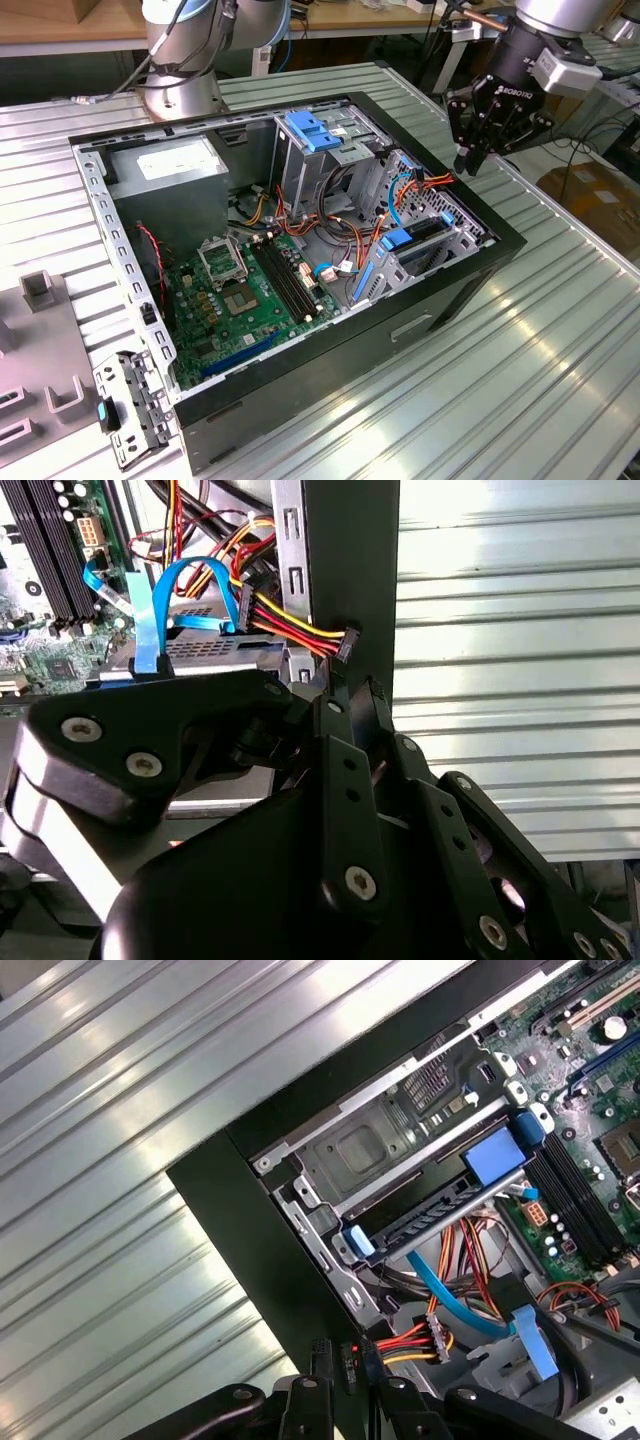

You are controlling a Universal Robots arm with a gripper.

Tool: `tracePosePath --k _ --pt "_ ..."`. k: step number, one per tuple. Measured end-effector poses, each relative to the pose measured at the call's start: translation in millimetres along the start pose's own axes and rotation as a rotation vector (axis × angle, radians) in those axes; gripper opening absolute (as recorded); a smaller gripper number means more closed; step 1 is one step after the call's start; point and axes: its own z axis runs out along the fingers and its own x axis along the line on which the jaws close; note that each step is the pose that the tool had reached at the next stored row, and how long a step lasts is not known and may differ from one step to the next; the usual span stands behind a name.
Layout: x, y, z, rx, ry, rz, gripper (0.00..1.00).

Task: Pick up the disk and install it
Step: 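Insert the first disk wire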

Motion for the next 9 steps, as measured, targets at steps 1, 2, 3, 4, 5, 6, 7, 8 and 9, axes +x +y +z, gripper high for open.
tracePosePath --k 1,2,3,4,5,6,7,8,9 --pt "-0.7 -1.0 1.3 0.0001 -0.0001 0.0 0.25" --pt "-1.2 -1.7 3.4 0.0003 -0.0002 -0.001 0.32" --pt "-1.2 -1.7 4.4 0.0007 -0.0003 -0.002 0.32" --pt "-1.5 -1.6 5.6 0.0015 -0.0005 -0.004 0.32" --pt "-2.0 -1.3 7.8 0.0036 -0.0015 -0.012 0.32" --pt "-2.3 -1.2 9.6 0.005 -0.0022 -0.018 0.32" --pt "-2.4 -1.3 10.8 0.0056 -0.0025 -0.02 0.32" --pt "-2.5 -1.4 12.0 0.0058 -0.0026 -0.022 0.32" --pt "-2.7 -1.5 13.9 0.0063 -0.0028 -0.024 0.32"
